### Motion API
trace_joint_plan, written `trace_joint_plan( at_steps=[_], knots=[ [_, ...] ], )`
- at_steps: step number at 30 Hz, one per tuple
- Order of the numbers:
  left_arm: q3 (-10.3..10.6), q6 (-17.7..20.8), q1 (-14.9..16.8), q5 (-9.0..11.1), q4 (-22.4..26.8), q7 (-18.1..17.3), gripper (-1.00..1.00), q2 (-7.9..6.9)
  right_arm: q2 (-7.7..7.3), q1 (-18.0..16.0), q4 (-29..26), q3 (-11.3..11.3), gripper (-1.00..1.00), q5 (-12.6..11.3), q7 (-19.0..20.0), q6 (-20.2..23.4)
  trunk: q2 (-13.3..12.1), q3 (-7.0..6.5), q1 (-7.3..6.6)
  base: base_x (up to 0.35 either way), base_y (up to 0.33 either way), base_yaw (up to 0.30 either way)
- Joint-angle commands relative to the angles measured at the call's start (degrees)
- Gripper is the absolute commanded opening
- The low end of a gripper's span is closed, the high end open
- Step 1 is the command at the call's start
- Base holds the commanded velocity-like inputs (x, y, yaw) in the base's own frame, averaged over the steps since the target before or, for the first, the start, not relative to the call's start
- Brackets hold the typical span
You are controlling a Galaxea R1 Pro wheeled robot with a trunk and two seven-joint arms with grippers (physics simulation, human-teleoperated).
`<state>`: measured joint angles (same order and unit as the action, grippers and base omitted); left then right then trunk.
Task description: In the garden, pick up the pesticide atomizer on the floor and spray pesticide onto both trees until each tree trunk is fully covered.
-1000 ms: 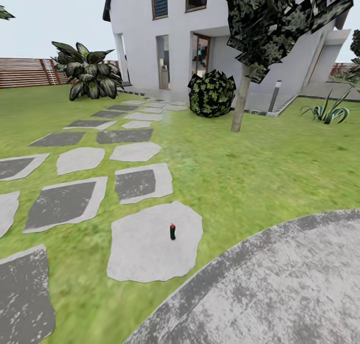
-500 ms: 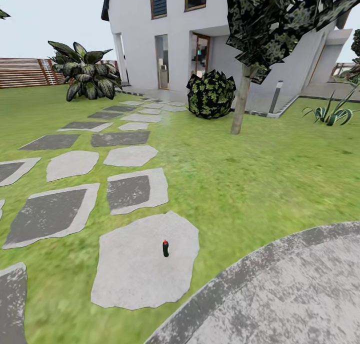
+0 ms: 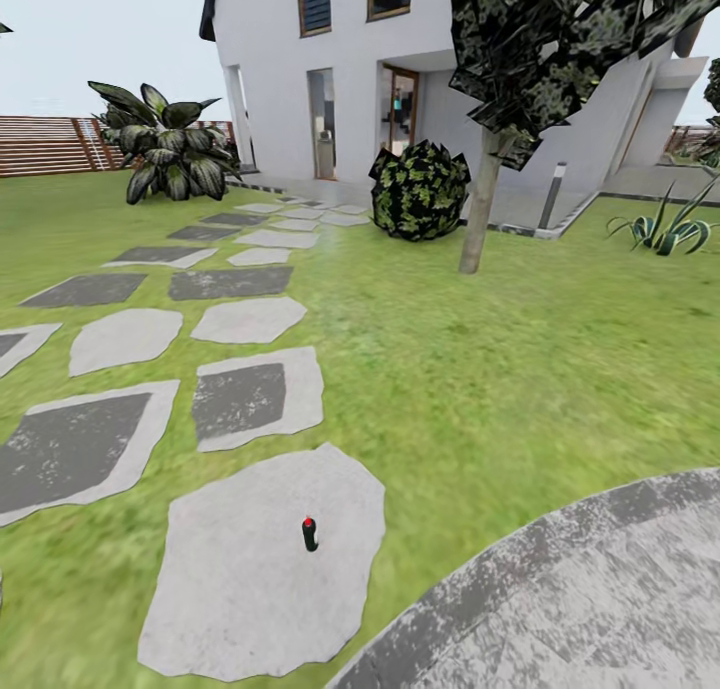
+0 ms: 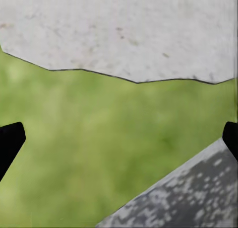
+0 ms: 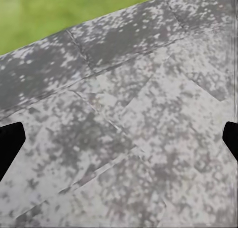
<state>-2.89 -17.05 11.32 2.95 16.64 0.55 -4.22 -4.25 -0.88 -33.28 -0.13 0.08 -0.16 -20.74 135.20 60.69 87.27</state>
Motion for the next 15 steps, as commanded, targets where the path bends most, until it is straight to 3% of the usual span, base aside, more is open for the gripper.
trace_joint_plan(
  at_steps=[1,15],
  knots=[
    [0.0,-0.2,0.0,0.3,0.0,0.0,1.0,0.0,0.01,0.0,0.1,0.0,1.0,0.0,0.0,-0.2,0.0,0.05,0.01,0.202,-0.22,0.0],
    [0.0,-0.2,0.0,0.3,0.0,0.0,1.0,0.0,0.03,0.0,0.1,0.0,1.0,0.1,0.0,-0.2,0.0,0.05,0.01,0.183,-0.229,0.016]
  ],
)
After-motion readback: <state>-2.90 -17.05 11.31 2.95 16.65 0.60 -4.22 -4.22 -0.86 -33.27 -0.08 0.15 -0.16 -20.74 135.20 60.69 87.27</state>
